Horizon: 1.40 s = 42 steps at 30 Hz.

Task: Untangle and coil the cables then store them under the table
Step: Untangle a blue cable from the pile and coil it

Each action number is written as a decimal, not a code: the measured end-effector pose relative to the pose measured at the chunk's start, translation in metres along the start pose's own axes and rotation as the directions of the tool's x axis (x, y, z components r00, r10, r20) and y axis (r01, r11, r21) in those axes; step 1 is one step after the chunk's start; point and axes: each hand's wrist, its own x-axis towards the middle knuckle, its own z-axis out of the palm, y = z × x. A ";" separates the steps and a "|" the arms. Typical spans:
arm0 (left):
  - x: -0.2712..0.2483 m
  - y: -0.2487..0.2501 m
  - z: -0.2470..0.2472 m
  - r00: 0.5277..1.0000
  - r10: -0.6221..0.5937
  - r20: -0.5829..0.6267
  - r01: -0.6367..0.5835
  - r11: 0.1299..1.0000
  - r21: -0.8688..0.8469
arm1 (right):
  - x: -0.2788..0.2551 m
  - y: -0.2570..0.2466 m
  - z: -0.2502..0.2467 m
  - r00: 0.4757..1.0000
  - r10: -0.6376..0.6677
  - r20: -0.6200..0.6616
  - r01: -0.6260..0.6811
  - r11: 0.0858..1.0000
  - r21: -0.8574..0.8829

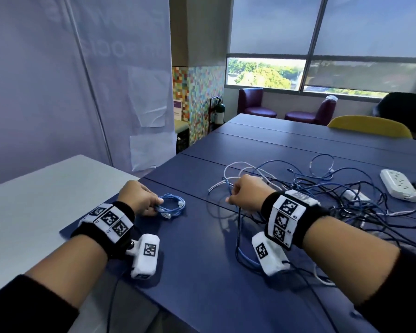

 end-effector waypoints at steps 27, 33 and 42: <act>-0.082 0.148 0.119 0.688 0.710 0.148 -0.711 0.701 -0.061 | -0.076 0.043 -0.118 0.935 -0.080 -0.344 0.319 0.612 0.724; -0.091 0.178 0.164 0.547 0.783 0.295 -0.781 0.605 -0.156 | -0.106 0.070 -0.125 0.924 -0.179 -0.339 0.380 0.531 0.757; -0.096 0.202 0.183 0.509 0.838 0.199 -0.723 0.541 -0.429 | -0.134 0.129 -0.163 0.796 0.073 -0.601 0.455 0.582 0.674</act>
